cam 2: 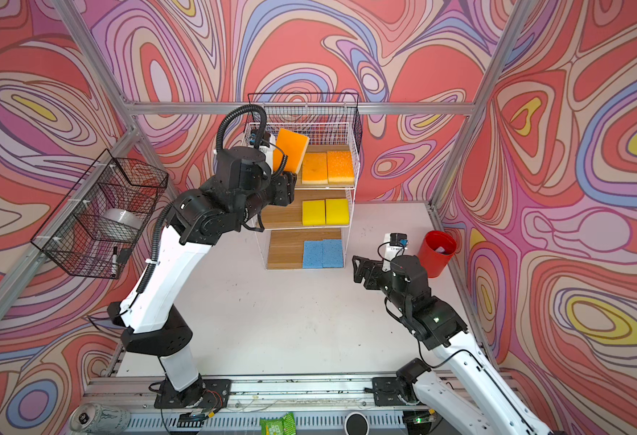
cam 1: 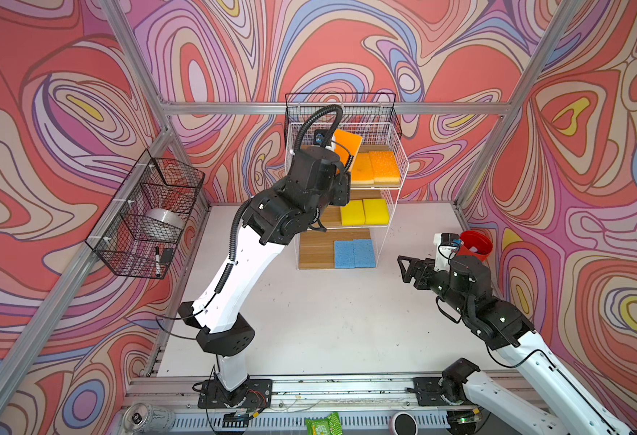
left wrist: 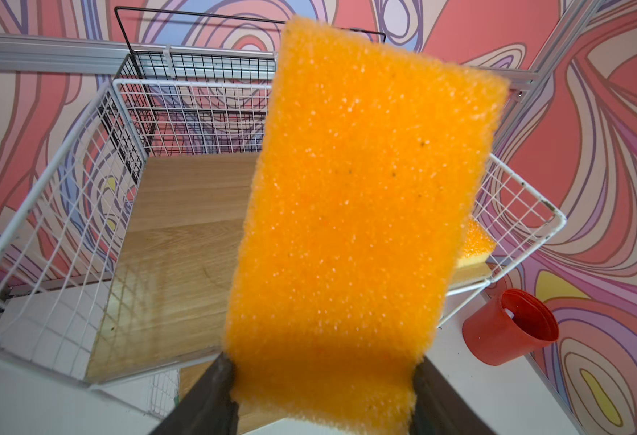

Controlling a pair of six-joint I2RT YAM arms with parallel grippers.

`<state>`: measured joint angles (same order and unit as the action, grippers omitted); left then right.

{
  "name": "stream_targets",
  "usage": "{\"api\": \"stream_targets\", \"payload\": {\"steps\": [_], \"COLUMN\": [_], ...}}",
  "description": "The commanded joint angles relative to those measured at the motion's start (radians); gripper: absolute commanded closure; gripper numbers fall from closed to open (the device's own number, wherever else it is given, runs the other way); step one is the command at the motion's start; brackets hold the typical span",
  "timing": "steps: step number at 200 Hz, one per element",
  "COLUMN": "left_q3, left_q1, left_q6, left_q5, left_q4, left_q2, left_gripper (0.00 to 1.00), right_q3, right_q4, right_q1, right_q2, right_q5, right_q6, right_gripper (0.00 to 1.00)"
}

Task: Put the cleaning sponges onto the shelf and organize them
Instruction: 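Lift the orange sponge with the left gripper up to the top shelf, then lower the orange sponge onto the top shelf beside the other orange sponges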

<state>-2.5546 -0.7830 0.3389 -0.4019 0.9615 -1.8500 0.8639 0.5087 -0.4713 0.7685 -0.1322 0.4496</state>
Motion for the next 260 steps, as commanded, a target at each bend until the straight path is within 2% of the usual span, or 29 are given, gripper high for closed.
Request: {"api": "stream_targets", "payload": {"steps": [1, 38, 153, 218, 260], "left_q3": [-0.026, -0.012, 0.005, 0.007, 0.007], "left_q1": [0.04, 0.052, 0.086, 0.099, 0.099], "left_q6": [0.043, 0.092, 0.185, 0.216, 0.219], "left_q5": [-0.011, -0.041, 0.012, 0.053, 0.051], "left_q4": [0.016, -0.018, -0.021, -0.022, -0.024], "left_q2": [-0.022, -0.046, -0.092, -0.116, -0.116], "left_gripper": [0.37, 0.37, 0.37, 0.3, 0.2], "right_q3": [-0.018, -0.028, -0.04, -0.045, -0.051], "right_q4": [-0.022, -0.028, -0.014, -0.009, -0.007], "right_q1": [0.005, 0.005, 0.005, 0.005, 0.005], "right_q2": [0.01, 0.025, 0.016, 0.011, 0.006], "right_q5": [0.003, 0.007, 0.001, -0.002, -0.003], "right_q6": [-0.017, -0.016, -0.017, -0.022, -0.023], "right_gripper": [0.02, 0.02, 0.02, 0.02, 0.02]}}
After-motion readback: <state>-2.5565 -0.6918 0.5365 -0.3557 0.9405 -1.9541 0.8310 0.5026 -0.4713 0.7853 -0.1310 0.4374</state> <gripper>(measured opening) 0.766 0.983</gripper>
